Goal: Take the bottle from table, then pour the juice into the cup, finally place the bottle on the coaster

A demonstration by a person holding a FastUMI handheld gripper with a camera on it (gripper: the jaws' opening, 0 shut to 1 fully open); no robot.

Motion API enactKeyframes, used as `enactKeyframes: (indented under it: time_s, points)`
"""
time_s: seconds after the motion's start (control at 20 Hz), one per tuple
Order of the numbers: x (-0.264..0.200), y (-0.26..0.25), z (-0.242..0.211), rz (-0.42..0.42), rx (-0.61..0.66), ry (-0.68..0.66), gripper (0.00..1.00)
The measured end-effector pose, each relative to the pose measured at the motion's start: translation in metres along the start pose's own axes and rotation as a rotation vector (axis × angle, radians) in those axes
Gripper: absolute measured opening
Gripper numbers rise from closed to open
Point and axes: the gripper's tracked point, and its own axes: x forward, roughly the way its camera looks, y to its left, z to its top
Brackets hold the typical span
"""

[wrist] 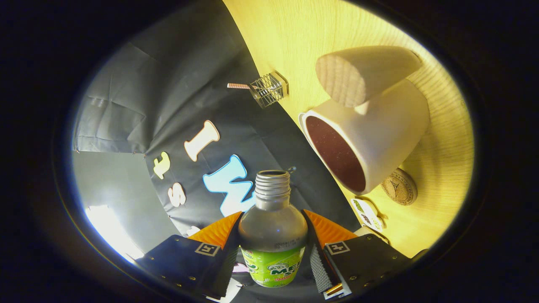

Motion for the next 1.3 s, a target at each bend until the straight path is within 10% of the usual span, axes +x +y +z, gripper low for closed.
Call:
enactKeyframes:
  time_s: [0.75,1.3]
  points:
    - [-0.015,-0.026,0.001,-0.031,-0.16,0.037,0.76]
    - [-0.021,-0.022,0.001,-0.078,-0.573,0.097,0.76]
